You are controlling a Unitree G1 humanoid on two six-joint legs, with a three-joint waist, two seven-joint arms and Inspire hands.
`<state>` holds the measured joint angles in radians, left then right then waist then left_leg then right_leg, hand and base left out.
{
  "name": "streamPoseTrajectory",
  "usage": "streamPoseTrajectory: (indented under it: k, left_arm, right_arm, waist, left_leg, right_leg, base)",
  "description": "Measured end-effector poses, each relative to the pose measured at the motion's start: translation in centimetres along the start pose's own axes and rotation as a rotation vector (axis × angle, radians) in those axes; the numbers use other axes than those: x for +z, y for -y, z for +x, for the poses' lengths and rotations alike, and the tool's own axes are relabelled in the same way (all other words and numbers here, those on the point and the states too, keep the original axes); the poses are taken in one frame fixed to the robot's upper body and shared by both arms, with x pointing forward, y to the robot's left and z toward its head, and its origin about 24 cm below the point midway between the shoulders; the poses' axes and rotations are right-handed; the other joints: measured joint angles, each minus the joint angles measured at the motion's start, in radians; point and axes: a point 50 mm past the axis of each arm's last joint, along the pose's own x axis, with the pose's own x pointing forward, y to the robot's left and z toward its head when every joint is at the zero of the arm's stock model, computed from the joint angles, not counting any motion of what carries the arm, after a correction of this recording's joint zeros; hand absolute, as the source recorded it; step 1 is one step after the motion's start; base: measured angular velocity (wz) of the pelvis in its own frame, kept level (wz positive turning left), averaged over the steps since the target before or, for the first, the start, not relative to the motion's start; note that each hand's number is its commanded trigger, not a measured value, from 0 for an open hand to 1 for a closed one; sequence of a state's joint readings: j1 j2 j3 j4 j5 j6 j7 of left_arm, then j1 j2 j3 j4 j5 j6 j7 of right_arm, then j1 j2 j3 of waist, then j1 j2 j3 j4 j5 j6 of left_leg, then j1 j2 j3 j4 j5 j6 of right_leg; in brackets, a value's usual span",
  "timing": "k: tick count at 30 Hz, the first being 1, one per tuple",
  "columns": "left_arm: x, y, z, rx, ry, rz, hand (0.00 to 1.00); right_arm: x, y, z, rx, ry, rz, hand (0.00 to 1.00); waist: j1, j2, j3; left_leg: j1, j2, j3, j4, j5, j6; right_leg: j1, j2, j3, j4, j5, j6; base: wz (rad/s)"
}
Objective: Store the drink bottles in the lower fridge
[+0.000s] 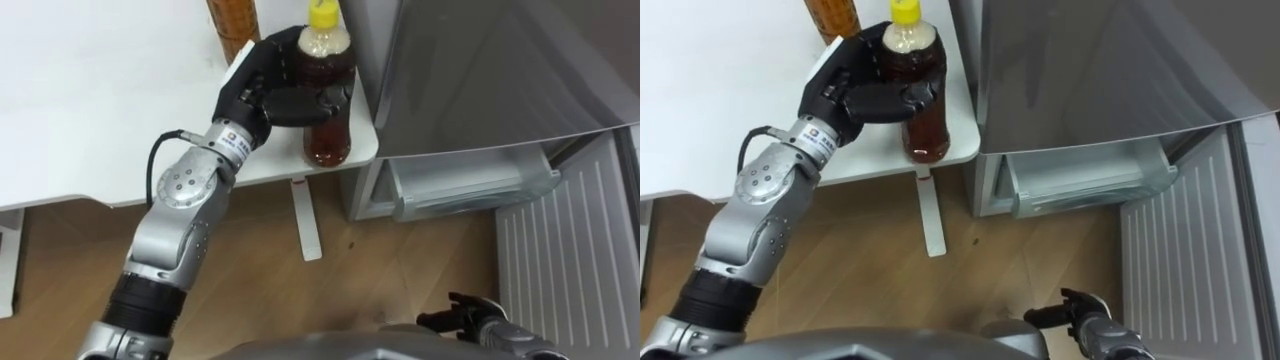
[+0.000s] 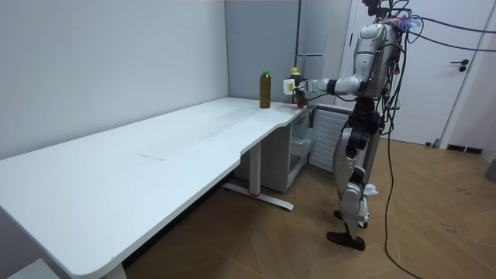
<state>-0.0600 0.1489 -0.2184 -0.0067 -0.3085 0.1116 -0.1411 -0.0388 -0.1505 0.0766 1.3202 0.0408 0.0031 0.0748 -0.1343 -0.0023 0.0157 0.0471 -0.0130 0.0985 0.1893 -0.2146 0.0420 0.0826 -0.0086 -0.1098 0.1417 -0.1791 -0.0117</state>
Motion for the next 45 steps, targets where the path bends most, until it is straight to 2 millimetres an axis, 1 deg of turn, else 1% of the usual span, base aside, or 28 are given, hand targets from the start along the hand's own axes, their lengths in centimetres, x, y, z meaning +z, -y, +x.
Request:
streamPoseTrajectory:
  k: [6,11,14,16,18,20,24,27,31,34,35,38,39,43,45]
  left_arm:
    - [0.0,0.0,0.0,0.0,-0.001,0.005,1.0]
    - [0.3,0.2,0.0,-0.009,0.0,0.011,1.0]
    - [1.8,0.5,-0.2,-0.031,0.052,0.035,1.0]
    - [3.3,0.8,-0.3,-0.048,0.113,0.034,1.0]
    - [4.0,1.1,-0.5,-0.06,0.146,0.035,1.0]
    - [4.3,1.3,-0.5,-0.066,0.16,0.034,1.0]
    - [4.2,1.3,-0.6,-0.071,0.158,-0.008,1.0]
    - [3.7,1.1,-1.0,-0.067,0.144,-0.039,1.0]
    - [2.9,0.9,-1.7,-0.064,0.125,-0.099,1.0]
    - [2.8,0.9,-1.8,-0.065,0.128,-0.123,1.0]
    - [2.8,0.9,-1.9,-0.066,0.134,-0.13,1.0]
    - [3.0,0.8,-1.9,-0.067,0.155,-0.141,1.0]
    - [2.8,0.8,-2.1,-0.066,0.154,-0.156,1.0]
    - [1.8,0.8,-2.8,-0.063,0.124,-0.191,1.0]
    - [1.4,0.7,-3.1,-0.063,0.107,-0.196,1.0]
  right_arm:
    - [-0.1,-0.1,0.0,0.001,-0.005,0.007,0.0]
    - [-0.1,-0.1,0.0,-0.005,-0.007,0.018,0.0]
    - [-0.1,0.0,0.0,-0.007,-0.009,0.028,0.0]
    - [-0.2,0.1,0.0,-0.012,-0.01,0.027,0.0]
    - [0.0,0.1,0.0,-0.018,-0.005,0.023,0.0]
    - [0.0,0.1,0.0,-0.024,-0.004,0.022,0.0]
    - [0.0,0.1,0.0,-0.025,-0.003,0.012,0.0]
    - [0.1,0.0,0.0,-0.02,0.004,0.001,0.0]
    - [0.0,0.0,0.0,-0.023,0.007,-0.007,0.0]
    - [0.1,-0.2,0.0,-0.019,0.018,-0.009,0.0]
    - [0.2,-0.2,0.0,-0.018,0.023,-0.009,0.0]
    - [1.0,-0.6,0.0,-0.006,0.061,-0.006,0.0]
    - [1.5,-0.8,0.0,0.007,0.084,-0.008,0.0]
    - [4.1,-1.7,-0.2,0.072,0.191,-0.049,0.0]
    - [5.0,-2.0,-0.3,0.101,0.231,-0.059,0.0]
  waist:
    - [-0.002,-0.007,-0.0015]
    - [-0.002,-0.006,-0.0025]
    - [-0.003,-0.002,-0.0046]
    - [-0.001,0.004,-0.0089]
    - [0.0,0.008,-0.0114]
    - [0.002,0.011,-0.013]
    - [0.005,0.01,-0.0129]
    - [0.012,0.009,-0.0128]
    - [0.036,0.005,-0.0109]
    - [0.057,0.0,-0.0086]
    - [0.058,-0.001,-0.0092]
    - [0.058,-0.002,-0.0087]
    - [0.058,-0.003,-0.0088]
    - [0.059,-0.004,-0.0086]
    - [0.059,-0.005,-0.0082]
  left_leg:
    - [-0.003,0.0,-0.001,0.0,0.0,0.0]
    - [-0.006,-0.001,-0.006,0.001,0.0,0.0]
    - [-0.012,-0.002,-0.019,0.002,0.0,0.0]
    - [-0.012,-0.002,-0.024,0.003,0.0,0.0]
    - [-0.007,-0.002,-0.029,0.002,0.0,0.0]
    - [-0.002,-0.002,-0.029,0.0,0.0,0.0]
    - [0.002,-0.001,-0.029,0.0,0.0,0.0]
    - [0.002,-0.002,-0.029,0.0,0.0,0.0]
    - [0.001,-0.002,-0.029,0.003,0.0,0.0]
    - [-0.008,-0.002,-0.032,0.01,0.0,0.0]
    - [-0.011,-0.002,-0.034,0.011,0.0,0.0]
    - [-0.025,-0.003,-0.052,0.019,0.0,0.0]
    - [-0.022,-0.003,-0.055,0.02,0.0,0.0]
    - [-0.019,-0.002,-0.054,0.019,0.0,0.0]
    - [-0.018,-0.002,-0.054,0.02,0.0,0.0]
  right_leg:
    - [-0.001,-0.001,-0.004,0.0,0.0,0.0]
    - [-0.001,-0.002,-0.009,-0.002,0.0,0.0]
    - [-0.002,-0.003,-0.024,-0.004,0.0,0.0]
    - [0.001,-0.004,-0.03,-0.005,0.0,0.0]
    - [0.006,-0.003,-0.031,-0.005,0.0,0.0]
    - [0.011,-0.003,-0.031,-0.005,0.0,0.0]
    - [0.014,-0.002,-0.03,-0.005,0.0,0.0]
    - [0.014,-0.002,-0.03,-0.005,0.0,0.0]
    - [0.014,-0.003,-0.03,-0.004,0.0,0.0]
    - [0.01,-0.004,-0.032,-0.001,0.0,0.0]
    - [0.007,-0.004,-0.033,0.001,0.0,0.0]
    - [0.0,-0.006,-0.05,0.008,0.0,0.0]
    - [0.003,-0.007,-0.056,0.01,0.0,0.0]
    - [0.005,-0.009,-0.057,0.01,0.0,0.0]
    - [0.005,-0.01,-0.058,0.011,0.0,0.0]
  base:
    - [0.0]
    - [0.03]
    - [0.11]
    - [0.08]
    - [0.02]
    - [0.0]
    - [0.0]
    - [0.0]
    - [0.0]
    - [0.03]
    - [0.12]
    - [0.16]
    - [0.03]
    - [0.0]
    - [0.0]
